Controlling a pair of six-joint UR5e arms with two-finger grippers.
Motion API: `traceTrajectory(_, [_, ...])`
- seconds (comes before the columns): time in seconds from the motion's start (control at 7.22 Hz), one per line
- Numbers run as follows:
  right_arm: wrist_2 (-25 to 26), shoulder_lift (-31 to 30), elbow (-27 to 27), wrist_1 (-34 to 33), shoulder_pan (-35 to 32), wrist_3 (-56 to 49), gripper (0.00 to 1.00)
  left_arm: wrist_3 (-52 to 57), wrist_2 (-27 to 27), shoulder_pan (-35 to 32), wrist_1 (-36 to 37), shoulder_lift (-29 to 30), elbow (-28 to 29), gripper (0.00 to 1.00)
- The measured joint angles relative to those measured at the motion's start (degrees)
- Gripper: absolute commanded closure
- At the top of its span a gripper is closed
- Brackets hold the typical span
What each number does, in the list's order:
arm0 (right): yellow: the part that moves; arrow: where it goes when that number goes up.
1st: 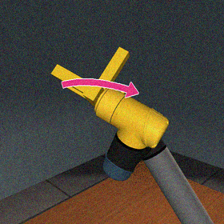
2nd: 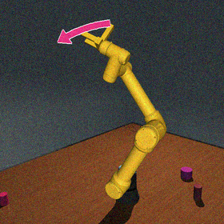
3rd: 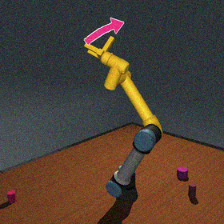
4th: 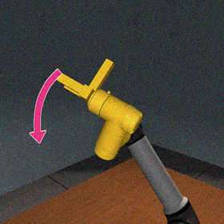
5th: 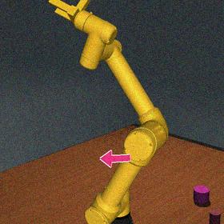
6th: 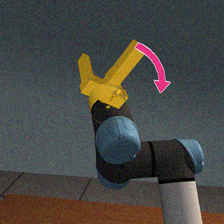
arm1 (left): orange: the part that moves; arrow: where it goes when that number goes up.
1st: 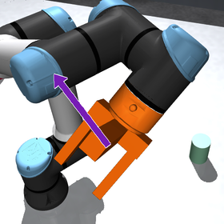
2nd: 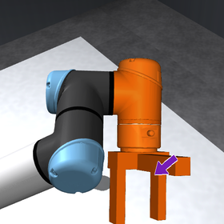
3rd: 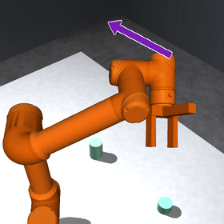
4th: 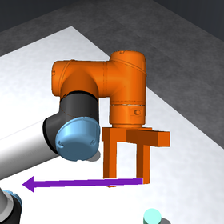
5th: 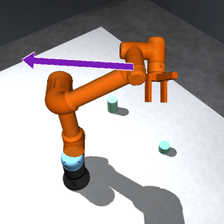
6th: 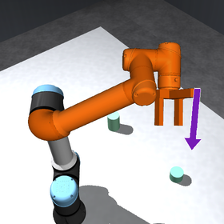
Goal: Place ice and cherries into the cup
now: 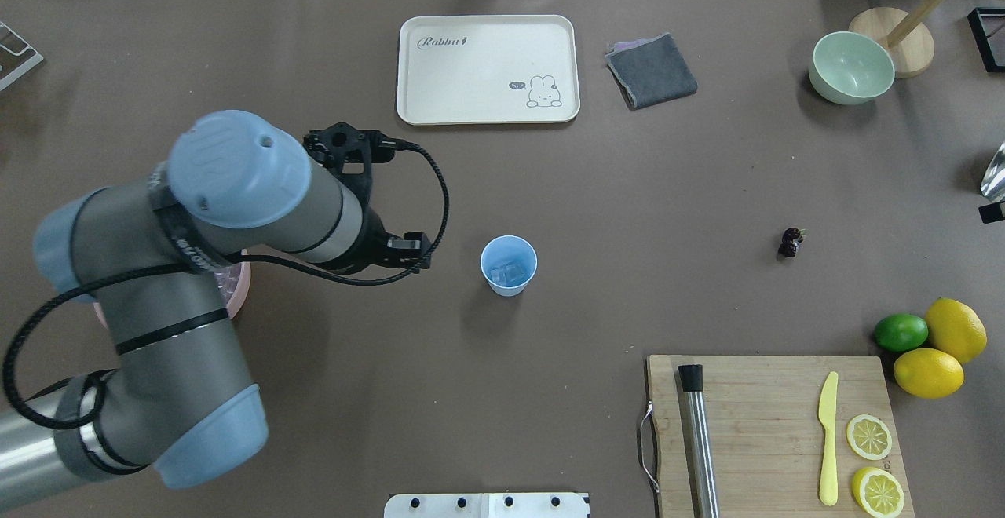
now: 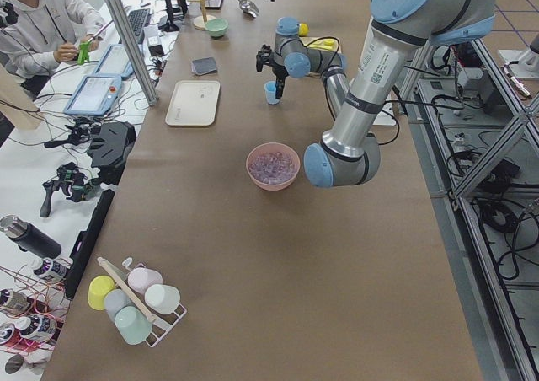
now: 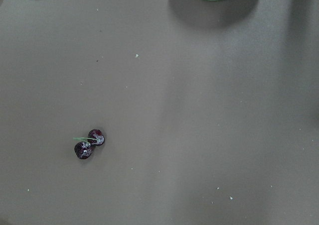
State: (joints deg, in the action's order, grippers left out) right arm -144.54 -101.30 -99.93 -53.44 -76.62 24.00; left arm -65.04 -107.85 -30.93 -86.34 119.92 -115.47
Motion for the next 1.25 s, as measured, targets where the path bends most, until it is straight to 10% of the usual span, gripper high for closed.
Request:
traceTrajectory(0.42, [0.1,-0.1,0.0,0.0,0.4,0.0,0.0,10.0,-0.1,-1.9,-1.1,-16.4,-9.5,0.21])
traceTrajectory(0.83, [0.3,-0.1,0.1,0.0,0.5,0.0,0.0,16.7,-0.2,-2.5,-17.6,-32.3,-9.1,0.21])
traceTrajectory(1.25, [0.2,-0.1,0.1,0.0,0.5,0.0,0.0,13.4,-1.2,-3.8,-23.9,-35.1,-5.2,0.21])
